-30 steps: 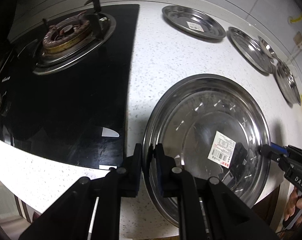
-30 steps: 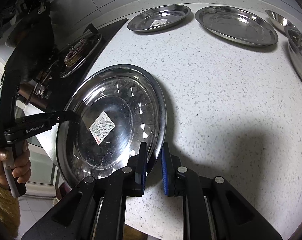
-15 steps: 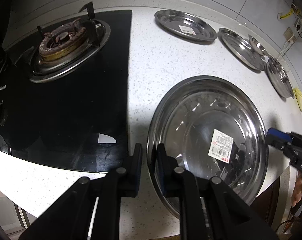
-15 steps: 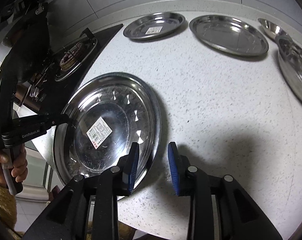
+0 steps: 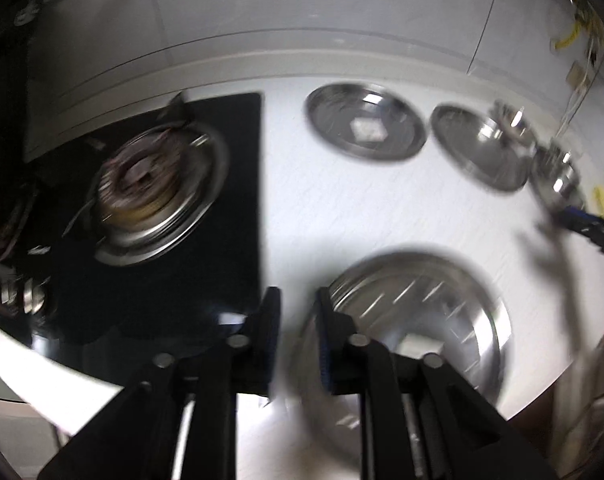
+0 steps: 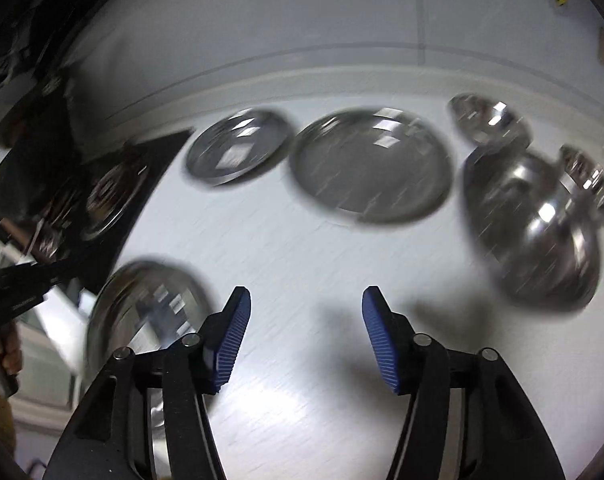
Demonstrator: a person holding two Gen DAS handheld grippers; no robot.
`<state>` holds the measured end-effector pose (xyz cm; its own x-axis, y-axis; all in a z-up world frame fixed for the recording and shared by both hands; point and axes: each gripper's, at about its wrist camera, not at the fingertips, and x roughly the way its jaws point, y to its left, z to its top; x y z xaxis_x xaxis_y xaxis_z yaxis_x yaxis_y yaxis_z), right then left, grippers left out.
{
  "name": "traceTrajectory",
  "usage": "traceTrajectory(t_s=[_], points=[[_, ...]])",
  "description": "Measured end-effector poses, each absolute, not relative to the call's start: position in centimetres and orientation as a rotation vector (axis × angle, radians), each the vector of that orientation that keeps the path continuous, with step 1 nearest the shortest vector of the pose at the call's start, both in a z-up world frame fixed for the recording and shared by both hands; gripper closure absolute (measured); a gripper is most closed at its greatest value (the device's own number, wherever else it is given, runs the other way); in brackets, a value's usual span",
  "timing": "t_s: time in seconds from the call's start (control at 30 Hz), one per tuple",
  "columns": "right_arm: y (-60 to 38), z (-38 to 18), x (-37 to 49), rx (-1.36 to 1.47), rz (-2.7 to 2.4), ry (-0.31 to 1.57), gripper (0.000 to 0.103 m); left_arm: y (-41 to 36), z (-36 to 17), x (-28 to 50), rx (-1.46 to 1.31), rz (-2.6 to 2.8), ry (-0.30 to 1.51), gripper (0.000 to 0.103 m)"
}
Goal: Organize plates and bowls
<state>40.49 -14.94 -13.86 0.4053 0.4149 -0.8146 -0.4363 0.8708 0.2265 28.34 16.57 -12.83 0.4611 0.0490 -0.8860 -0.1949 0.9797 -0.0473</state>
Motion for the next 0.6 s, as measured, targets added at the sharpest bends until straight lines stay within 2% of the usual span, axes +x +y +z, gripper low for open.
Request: traceTrajectory(t_s=[0.03,0.2,0.37,0.6], points=[[-15.4,-13.4,42.5,-0.016,0.524,1.015,0.050,16.1,-12.5,29.7,-0.187,0.122,1.082,0.072],[-15.7,-12.8,49.3,-0.063,0.496,1.015,0.048,12.2,-12.4,38.0,-0.315,0.001,1.093,0.071],[-15.2,-14.8,55.6,-0.090,0.504,1.093,0.046,8.5,-15.7,45.0,-0.468,-0.039,1.147,0.071],[-14.6,-18.0,60.3,-0.118,0.512,1.185,0.046,5.6,-19.2,49.2,-0.574,-0.039,1.182,0.071]])
